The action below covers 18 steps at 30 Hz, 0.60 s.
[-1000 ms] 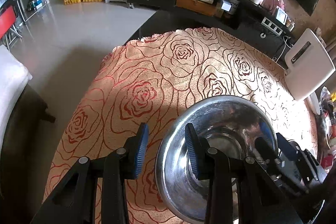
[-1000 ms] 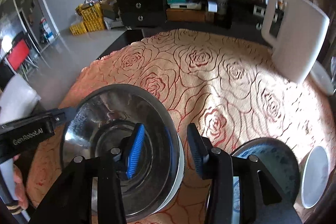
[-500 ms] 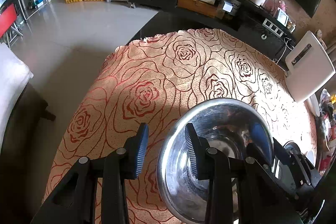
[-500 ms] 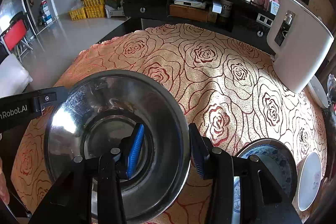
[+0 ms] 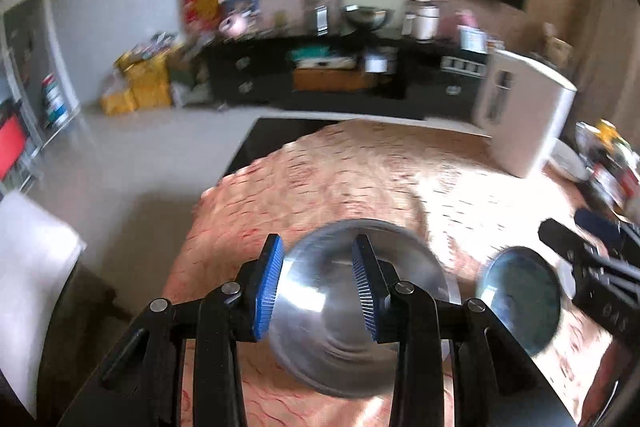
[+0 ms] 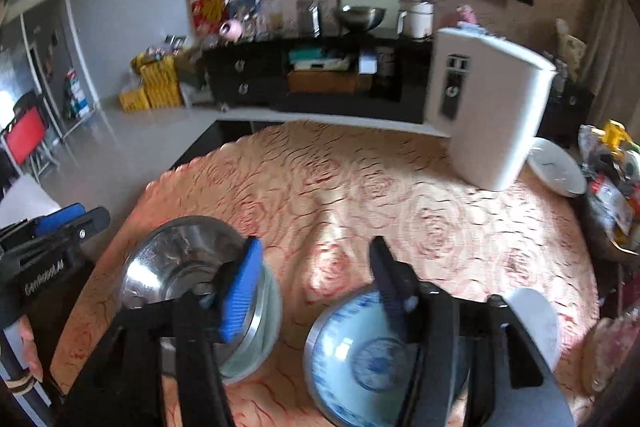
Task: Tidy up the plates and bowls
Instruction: 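Open the left tool to release the steel bowl and withdraw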
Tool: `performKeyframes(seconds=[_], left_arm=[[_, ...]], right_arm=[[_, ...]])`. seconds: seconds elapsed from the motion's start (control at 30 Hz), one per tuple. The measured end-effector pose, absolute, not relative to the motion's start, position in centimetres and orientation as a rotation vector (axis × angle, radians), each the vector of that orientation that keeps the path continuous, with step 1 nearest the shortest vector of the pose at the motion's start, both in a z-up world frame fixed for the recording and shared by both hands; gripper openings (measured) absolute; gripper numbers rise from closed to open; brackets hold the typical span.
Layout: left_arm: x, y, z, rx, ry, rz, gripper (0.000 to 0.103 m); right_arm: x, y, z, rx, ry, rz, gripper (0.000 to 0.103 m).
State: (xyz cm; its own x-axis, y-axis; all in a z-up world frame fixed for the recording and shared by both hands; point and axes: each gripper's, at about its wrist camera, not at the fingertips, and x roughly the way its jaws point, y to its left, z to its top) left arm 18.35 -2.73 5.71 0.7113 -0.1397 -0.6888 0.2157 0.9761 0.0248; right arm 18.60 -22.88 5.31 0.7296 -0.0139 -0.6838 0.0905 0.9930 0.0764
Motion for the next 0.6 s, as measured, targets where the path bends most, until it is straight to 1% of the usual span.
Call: performKeyframes(seconds=[0.13, 0.23, 0.37, 0.5, 0.6], left_arm=[[16.0, -5.3, 6.9, 0.107, 0.745, -0.329, 0.035], [14.4, -7.2, 7.3, 0.119, 0.750, -0.387, 0.035], [12.2, -9.4, 6.2, 0.133, 0.778, -0.405, 0.035], [10.8, -11.4, 4.6, 0.153, 0.798, -0.406, 0.035], [10.5, -12.8, 3.6, 0.212, 0.786, -0.373, 0.035]], right_arm=[[14.9, -25.0, 6.8, 0.079, 0.732, -0.124, 0.103], [11.6, -27.3, 6.7, 0.135, 0.753, -0.127, 0.103], [7.5, -30.1, 6.3, 0.132, 0.760, -0.223, 0.103], [3.9, -32.1, 5.4, 0.149, 0.691, -0.235, 0.103], [3.8, -32.8, 4.9, 0.160, 0.722, -0.229, 0.103]])
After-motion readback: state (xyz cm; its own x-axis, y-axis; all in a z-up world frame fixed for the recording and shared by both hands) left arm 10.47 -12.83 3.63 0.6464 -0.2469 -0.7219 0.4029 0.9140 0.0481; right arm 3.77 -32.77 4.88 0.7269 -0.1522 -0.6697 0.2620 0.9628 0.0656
